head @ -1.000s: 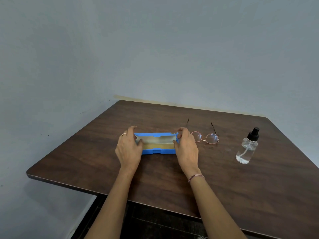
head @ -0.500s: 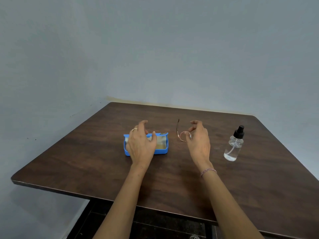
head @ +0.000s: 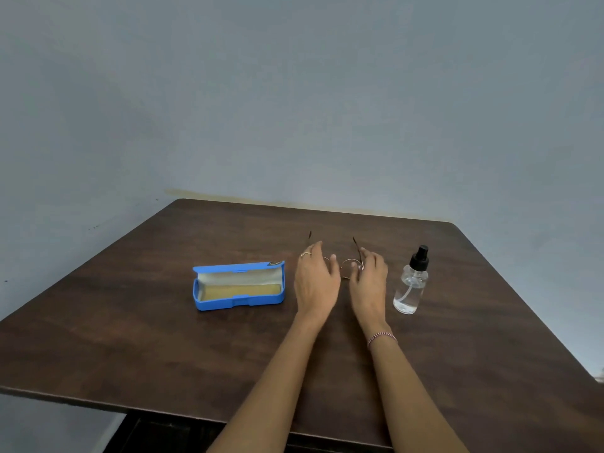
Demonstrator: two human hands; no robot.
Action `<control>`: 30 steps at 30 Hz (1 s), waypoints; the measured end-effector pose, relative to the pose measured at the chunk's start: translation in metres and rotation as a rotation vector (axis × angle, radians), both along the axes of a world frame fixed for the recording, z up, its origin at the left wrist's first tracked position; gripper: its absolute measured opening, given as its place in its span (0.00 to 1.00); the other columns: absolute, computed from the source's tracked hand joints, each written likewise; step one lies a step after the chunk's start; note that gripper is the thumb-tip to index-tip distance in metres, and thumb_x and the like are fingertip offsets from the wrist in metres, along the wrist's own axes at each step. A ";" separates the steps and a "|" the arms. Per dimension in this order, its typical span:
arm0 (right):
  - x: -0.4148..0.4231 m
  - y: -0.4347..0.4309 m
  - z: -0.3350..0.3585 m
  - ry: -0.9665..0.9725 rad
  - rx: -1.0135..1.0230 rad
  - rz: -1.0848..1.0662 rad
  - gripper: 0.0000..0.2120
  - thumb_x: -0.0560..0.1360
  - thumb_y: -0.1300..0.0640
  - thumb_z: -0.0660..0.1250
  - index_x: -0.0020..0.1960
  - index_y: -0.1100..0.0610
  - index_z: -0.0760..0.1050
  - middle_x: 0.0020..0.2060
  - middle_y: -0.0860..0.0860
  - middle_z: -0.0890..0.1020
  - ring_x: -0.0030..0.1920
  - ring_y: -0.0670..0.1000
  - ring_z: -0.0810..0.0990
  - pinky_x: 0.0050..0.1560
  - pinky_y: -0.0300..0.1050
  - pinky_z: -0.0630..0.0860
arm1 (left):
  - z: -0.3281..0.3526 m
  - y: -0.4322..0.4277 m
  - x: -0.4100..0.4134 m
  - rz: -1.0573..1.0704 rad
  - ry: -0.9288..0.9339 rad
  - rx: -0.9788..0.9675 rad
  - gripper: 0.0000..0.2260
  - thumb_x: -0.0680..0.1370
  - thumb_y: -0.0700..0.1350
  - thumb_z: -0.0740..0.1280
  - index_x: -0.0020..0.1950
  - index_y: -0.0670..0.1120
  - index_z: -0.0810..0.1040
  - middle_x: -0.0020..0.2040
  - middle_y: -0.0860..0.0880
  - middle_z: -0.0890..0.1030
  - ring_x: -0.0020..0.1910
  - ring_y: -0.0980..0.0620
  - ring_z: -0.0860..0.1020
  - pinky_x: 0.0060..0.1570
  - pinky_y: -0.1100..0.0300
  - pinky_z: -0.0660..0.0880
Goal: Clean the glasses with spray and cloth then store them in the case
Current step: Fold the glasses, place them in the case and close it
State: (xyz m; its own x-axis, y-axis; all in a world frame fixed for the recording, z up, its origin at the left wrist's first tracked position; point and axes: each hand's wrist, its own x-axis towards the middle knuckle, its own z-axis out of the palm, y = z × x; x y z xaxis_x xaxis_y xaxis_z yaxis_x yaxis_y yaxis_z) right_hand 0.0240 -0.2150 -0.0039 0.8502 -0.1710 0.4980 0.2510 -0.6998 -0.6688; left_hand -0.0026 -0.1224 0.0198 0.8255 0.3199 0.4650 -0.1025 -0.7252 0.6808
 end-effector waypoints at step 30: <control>-0.011 0.001 0.006 0.090 0.362 -0.067 0.14 0.81 0.60 0.56 0.63 0.62 0.74 0.60 0.54 0.75 0.58 0.50 0.75 0.54 0.29 0.63 | 0.006 0.006 0.001 0.090 0.005 -0.497 0.14 0.81 0.44 0.59 0.65 0.43 0.75 0.59 0.46 0.80 0.58 0.51 0.77 0.58 0.55 0.75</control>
State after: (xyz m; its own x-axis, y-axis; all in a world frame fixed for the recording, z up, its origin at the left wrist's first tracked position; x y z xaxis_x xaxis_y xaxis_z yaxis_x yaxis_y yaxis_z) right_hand 0.0132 -0.2136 0.0023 0.8686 -0.3790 0.3191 0.1415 -0.4274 -0.8929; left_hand -0.0014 -0.1167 0.0260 0.7864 0.5713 0.2348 -0.0506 -0.3193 0.9463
